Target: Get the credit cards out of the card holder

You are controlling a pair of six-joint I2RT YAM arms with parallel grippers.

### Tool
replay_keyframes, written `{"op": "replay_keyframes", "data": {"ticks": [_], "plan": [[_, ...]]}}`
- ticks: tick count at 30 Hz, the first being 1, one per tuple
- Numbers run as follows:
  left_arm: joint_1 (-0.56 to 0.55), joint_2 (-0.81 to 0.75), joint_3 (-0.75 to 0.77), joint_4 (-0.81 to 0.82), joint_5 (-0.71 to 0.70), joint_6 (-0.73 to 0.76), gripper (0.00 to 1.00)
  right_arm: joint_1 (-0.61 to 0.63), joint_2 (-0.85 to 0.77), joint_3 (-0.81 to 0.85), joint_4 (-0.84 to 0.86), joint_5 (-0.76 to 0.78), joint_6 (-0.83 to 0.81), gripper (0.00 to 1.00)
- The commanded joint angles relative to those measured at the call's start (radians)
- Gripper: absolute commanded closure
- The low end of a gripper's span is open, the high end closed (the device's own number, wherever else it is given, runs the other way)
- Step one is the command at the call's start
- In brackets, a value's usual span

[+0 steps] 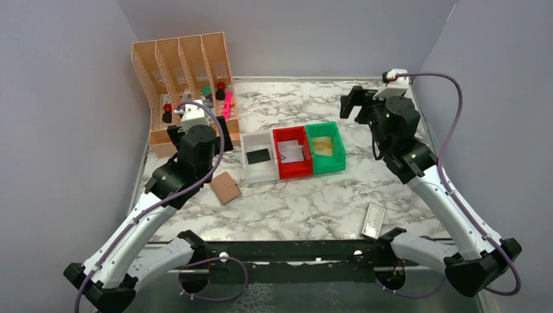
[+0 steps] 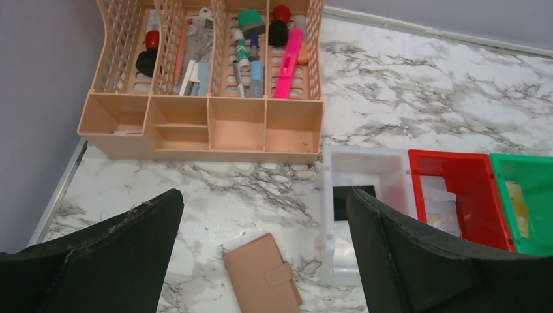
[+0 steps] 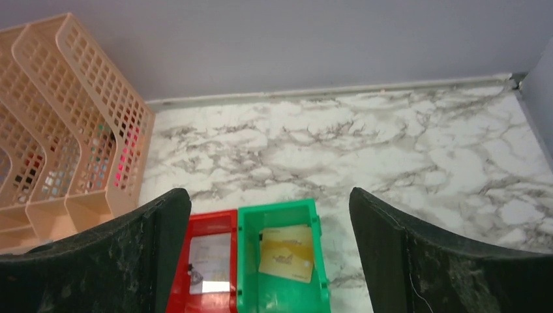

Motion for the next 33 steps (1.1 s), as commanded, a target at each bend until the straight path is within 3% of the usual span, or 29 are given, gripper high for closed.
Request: {"op": "replay_keyframes", "data": {"ticks": [1, 6, 10, 19, 30, 33], "plan": [[0.084, -0.106, -0.096, 0.048, 0.084, 0.001, 0.01, -0.041, -0.074, -0.135, -0.034, -0.149, 0.084, 0.03], [0.194, -0.248, -0.237, 0.089, 0.216, 0.021, 0.01, -0.094, -0.142, -0.311, -0.105, -0.276, 0.167, 0.02], [0.269, -0.347, -0.317, 0.059, 0.253, -0.051, 0.01, -0.131, -0.178, -0.434, -0.181, -0.354, 0.255, 0.02], [0.379, -0.515, -0.437, 0.071, 0.379, -0.032, 0.01, -0.185, -0.169, -0.564, -0.37, -0.464, 0.412, 0.01], [0.416, -0.56, -0.489, 0.086, 0.459, -0.055, 0.01, -0.203, -0.028, -0.445, -0.805, -0.142, 0.764, 0.01], [0.419, -0.556, -0.495, 0.093, 0.474, -0.052, 0.01, -0.204, 0.034, -0.408, -0.925, -0.13, 0.821, 0.01]]}}
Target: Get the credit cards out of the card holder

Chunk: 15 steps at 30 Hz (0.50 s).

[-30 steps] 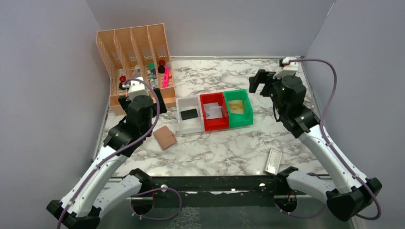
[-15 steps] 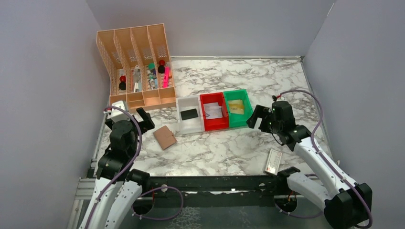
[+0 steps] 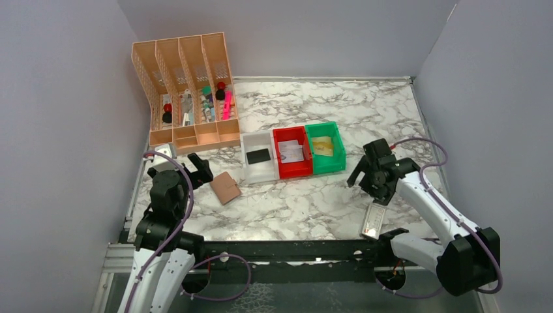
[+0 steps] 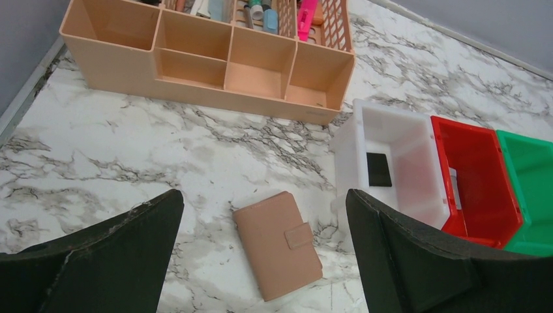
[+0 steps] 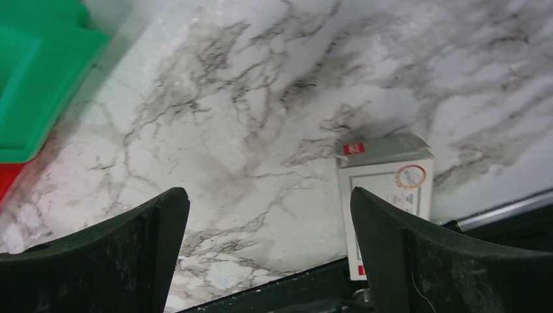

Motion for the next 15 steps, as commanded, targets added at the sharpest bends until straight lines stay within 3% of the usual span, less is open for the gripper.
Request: {"op": "replay_keyframes", "data": {"ticks": [1, 7, 11, 15], "plan": [[0.01, -0.007, -0.009, 0.046, 0.061, -0.008, 0.01, -0.009, 0.073, 0.063, -0.257, 0.11, 0.154, 0.01], [0.013, 0.037, -0.015, 0.054, 0.079, -0.013, 0.01, -0.011, 0.16, 0.058, -0.363, 0.098, 0.222, 0.01], [0.013, 0.094, -0.013, 0.057, 0.1, -0.011, 0.01, -0.011, 0.216, 0.017, -0.297, 0.0, 0.227, 0.01], [0.014, 0.158, -0.012, 0.07, 0.138, -0.012, 0.01, -0.011, 0.328, 0.093, -0.188, -0.062, 0.199, 0.01]]}}
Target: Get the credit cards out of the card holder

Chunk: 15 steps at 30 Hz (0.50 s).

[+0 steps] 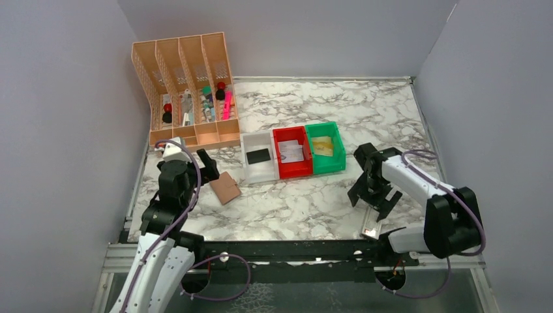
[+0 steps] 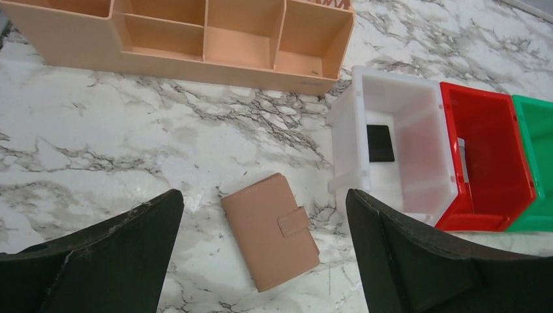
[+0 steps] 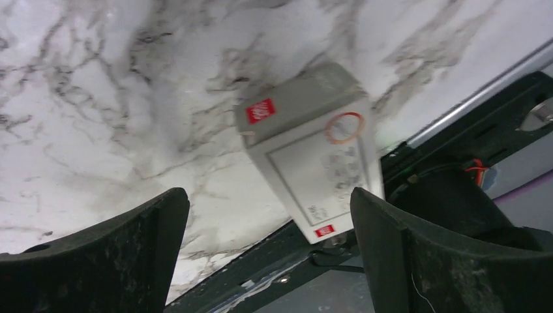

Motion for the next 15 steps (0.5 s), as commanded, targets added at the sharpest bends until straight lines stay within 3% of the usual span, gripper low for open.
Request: {"op": "replay_keyframes", "data": {"ticks": [1, 3, 8, 13, 15], "plan": [[0.009, 0.064, -0.005, 0.045, 0.075, -0.008, 0.01, -0.006, 0.116, 0.071, 0.133, -0.115, -0.008, 0.01], [0.009, 0.094, -0.002, 0.053, 0.099, -0.008, 0.01, -0.006, 0.216, 0.08, 0.205, -0.087, -0.013, 0.01], [0.017, 0.136, 0.004, 0.053, 0.114, -0.01, 0.01, -0.021, 0.495, 0.234, 0.17, 0.114, 0.032, 0.01], [0.036, 0.129, -0.002, 0.057, 0.102, -0.015, 0.01, -0.049, 0.563, 0.32, 0.241, 0.295, 0.008, 0.01], [0.043, 0.128, -0.005, 0.059, 0.099, -0.015, 0.01, -0.083, 0.553, 0.338, 0.315, 0.296, -0.073, 0.01]]}}
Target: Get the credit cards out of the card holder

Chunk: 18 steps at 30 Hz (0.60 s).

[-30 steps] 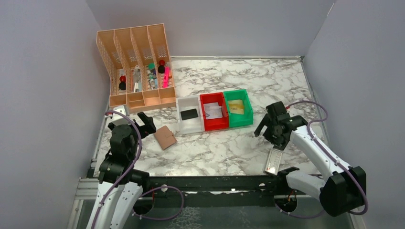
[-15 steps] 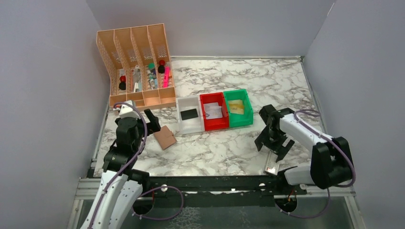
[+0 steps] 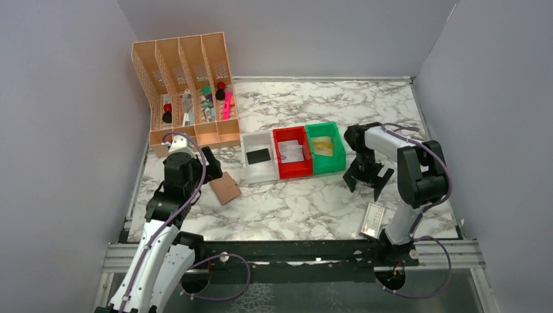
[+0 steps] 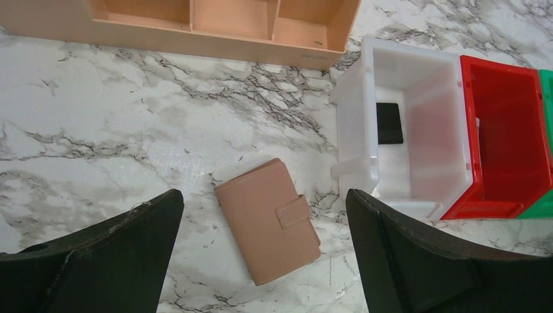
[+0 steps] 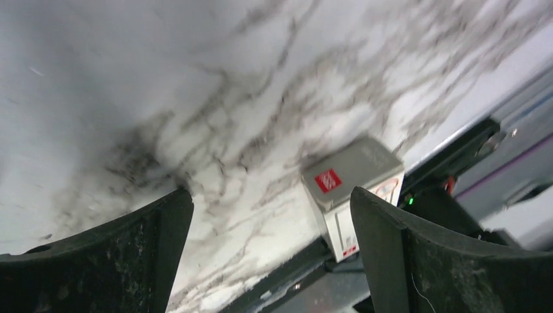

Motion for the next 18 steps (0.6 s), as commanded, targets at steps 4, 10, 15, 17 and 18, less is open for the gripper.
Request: {"op": "replay_keyframes", "data": {"ticks": [4, 10, 15, 17, 18], "plan": [[0.026, -0.002, -0.004, 0.039, 0.022, -0.01, 0.01, -0.14, 0.026, 0.004, 0.527, 0.161, -0.139, 0.01], [0.033, 0.024, -0.004, 0.044, 0.034, -0.009, 0.01, -0.151, -0.198, -0.067, 0.696, -0.033, -0.345, 0.0], [0.05, 0.046, -0.013, 0.063, 0.061, -0.01, 0.01, -0.149, -0.599, -0.306, 0.983, -0.443, -0.415, 0.0], [0.054, 0.061, -0.014, 0.068, 0.074, -0.015, 0.01, -0.136, -0.682, -0.384, 1.085, -0.614, -0.371, 0.0], [0.055, 0.068, -0.017, 0.076, 0.085, -0.017, 0.01, -0.117, -0.702, -0.404, 1.113, -0.662, -0.355, 0.0]]}}
